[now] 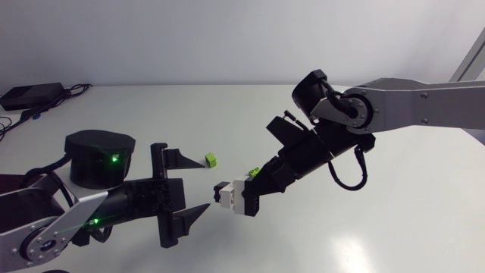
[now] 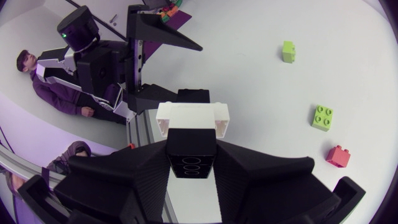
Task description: Disassemble duplo
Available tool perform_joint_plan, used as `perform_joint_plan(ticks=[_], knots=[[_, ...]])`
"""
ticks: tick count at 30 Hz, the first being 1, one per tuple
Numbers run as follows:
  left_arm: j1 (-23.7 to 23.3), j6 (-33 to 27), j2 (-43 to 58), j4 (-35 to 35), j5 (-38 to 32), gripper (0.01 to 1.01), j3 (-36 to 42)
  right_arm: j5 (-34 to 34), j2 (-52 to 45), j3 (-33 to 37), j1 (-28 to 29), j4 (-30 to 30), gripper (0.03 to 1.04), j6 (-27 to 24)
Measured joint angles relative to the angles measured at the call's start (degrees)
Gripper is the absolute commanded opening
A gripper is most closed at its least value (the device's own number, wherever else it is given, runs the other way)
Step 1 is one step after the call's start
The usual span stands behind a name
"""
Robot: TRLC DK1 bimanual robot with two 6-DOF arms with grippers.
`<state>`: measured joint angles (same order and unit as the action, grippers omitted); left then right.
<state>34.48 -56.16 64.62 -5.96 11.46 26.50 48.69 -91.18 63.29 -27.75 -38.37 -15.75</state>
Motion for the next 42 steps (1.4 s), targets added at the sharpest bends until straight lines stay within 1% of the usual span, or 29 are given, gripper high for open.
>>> perform_joint_plan(ticks=[8,19,21,22,26,28,29,30,32,33,36,40,41,42], knots=[[4.2,-1.0,-0.9,-1.0,-2.5,0.92,-1.7,0.0,-3.4,1.6,-0.9,-0.3,0.27,-0.2],[6.4,-1.3,-0.9,-1.8,-4.1,0.908,-2.3,0.0,-3.9,1.9,-4.7,-0.3,0.27,-0.2],[7.1,-1.3,-0.7,-2.0,-4.3,0.844,-2.3,0.0,-4.0,1.9,-5.1,-0.3,0.27,-0.2],[7.4,-1.3,-0.6,-2.0,-4.4,0.83,-2.3,0.0,-4.0,1.9,-5.3,-0.2,0.27,-0.2],[8.6,-1.3,-0.4,-2.0,-4.4,0.644,-2.3,0.0,-4.0,1.9,-5.3,0.1,0.27,-0.1],[9.0,-1.2,-0.4,-2.0,-4.4,0.628,-2.3,-0.1,-4.0,1.9,-5.3,0.2,0.27,-0.1],[9.1,-1.3,-0.3,-2.0,-4.4,0.598,-2.3,-0.1,-4.1,1.9,-5.3,0.2,0.27,-0.1],[9.1,-1.2,-0.2,-2.0,-4.4,0.536,-2.3,-0.1,-4.2,1.9,-5.4,0.4,0.27,0.0],[9.1,-1.3,-0.1,-1.7,-3.2,0.28,-2.3,-0.2,-4.3,1.9,-5.7,1.1,0.27,0.3],[9.1,-1.3,-0.1,-1.3,-2.2,0.238,-2.3,-0.2,-4.3,1.9,-6.0,1.2,0.27,0.3],[8.2,-2.5,0.1,0.4,-0.5,0.187,-2.1,-0.6,-4.5,1.9,-6.1,1.2,0.27,2.6],[6.6,-4.9,0.4,6.6,0.8,0.174,0.9,-1.1,-4.9,1.6,-6.4,1.5,0.27,6.1],[6.2,-5.5,0.6,7.8,1.0,0.174,1.4,-2.1,-4.7,1.4,-6.7,2.4,0.27,6.7],[5.4,-5.4,0.7,10.8,2.6,0.174,2.0,-5.6,-4.4,1.0,-7.4,3.8,0.27,5.2]])
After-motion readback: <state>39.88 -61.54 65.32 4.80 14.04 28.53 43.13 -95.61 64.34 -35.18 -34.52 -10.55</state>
